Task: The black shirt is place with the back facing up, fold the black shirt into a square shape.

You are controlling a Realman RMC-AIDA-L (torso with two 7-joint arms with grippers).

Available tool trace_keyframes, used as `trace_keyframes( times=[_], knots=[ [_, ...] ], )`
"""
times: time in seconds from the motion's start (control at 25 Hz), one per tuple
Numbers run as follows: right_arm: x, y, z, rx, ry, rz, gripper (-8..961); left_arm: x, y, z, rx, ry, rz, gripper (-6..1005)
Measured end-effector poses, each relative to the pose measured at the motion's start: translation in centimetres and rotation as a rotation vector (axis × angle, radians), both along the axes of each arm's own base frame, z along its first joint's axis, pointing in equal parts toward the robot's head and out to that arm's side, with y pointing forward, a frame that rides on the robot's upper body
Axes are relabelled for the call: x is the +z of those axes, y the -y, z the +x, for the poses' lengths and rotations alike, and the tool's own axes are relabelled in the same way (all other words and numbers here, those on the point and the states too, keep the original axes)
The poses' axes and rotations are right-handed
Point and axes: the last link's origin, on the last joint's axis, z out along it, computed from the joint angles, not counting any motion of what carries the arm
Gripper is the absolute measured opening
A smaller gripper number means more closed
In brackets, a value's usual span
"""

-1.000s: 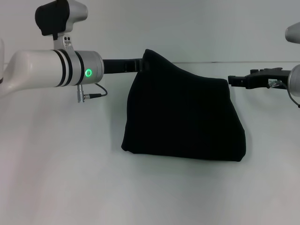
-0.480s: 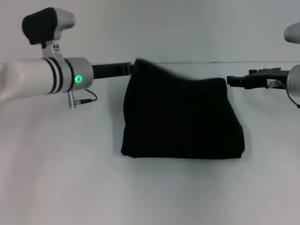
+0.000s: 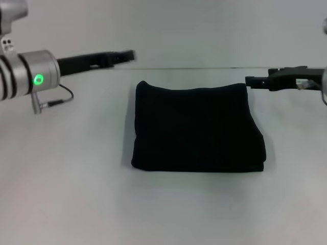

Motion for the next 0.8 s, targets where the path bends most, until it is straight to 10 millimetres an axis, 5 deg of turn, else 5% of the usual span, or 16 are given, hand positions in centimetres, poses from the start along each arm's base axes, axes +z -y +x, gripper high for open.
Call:
trace_keyframes(
  times=[0.32,0.56,0.8],
  knots=[
    [2.5,4.5,-0.4,0.271,-0.166,-0.087,814,-2.2,6.5,1.7,-0.406,0.002,-0.226,702],
    [2.0,5.1,-0.1,0.332,-0.083,-0.143,865,-4.7,6.4,2.2,-0.499,-0.110,-0.247,923],
    [0.3,3.8,-0.6,0.319,0.019,-0.175,933,-6.3,5.0,2.4,-0.499,-0.232,-0.199,920]
  ],
)
